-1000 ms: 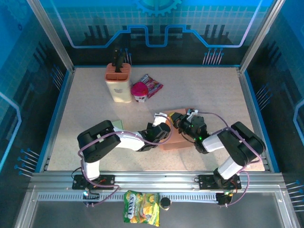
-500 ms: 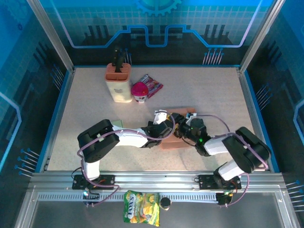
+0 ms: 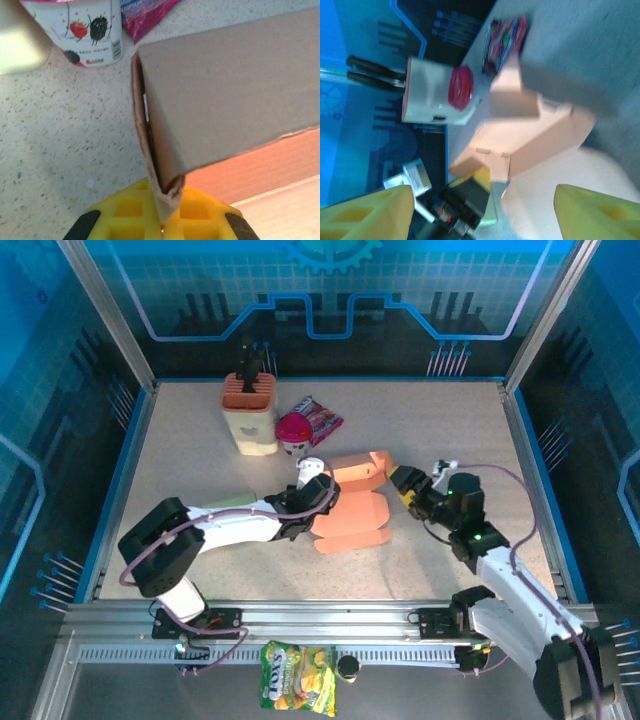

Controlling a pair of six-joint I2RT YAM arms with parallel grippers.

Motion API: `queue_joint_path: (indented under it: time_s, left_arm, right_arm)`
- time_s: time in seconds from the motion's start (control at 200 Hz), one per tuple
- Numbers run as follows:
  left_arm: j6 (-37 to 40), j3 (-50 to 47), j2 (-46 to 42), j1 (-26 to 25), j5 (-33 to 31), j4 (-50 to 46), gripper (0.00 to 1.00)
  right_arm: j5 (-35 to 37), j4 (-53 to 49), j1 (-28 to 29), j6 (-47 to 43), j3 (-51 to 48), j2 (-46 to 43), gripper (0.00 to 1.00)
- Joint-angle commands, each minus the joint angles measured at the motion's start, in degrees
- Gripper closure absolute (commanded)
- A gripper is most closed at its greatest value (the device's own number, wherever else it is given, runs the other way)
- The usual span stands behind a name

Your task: Fold the paper box

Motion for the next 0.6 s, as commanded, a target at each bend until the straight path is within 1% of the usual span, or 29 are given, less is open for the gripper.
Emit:
queue_joint_path:
  time_s: [0.0,0.08,0.165,0.35,0.425,0.49,0.595]
  left_arm:
    - [3.82,-3.57,-4.22,3.34,12.59,0.09,1.00]
    - [4.36,-5.48,-6.35,6.46,20.20,1.63,1.00]
    - [5.07,-6.75,-7.57,8.80,26.05,3.48,1.00]
    - [5.95,-6.64,-6.84,12.73,36.71,6.39,1.00]
    - [4.04,-6.45,-5.93,14.90,41.40,8.02,1.00]
    - [1.66,-6.49,-4.96,16.88,45.66,10.11,1.00]
    - [0.01,-5.05,-3.60,18.37,48.75,9.88,1.00]
  right_arm:
    - [-10.61,-7.99,-6.79,-13.29,2.12,0.61,0.35]
    - [-17.22,-3.28,-9.76,-15.55,1.98,4.76,0.43]
    - [-19.98,-1.41,-10.36,-17.44,2.69,9.57,0.52]
    - [-23.41,3.44,-10.21,-20.33,4.51,17.56,0.57]
    - [-26.17,5.04,-9.94,-20.92,6.18,20.13,0.56]
    - [-27.26,5.33,-9.46,-21.47,7.65,21.44,0.51]
    - [-28.08,4.80,-9.20,-22.42,9.75,22.53,0.45]
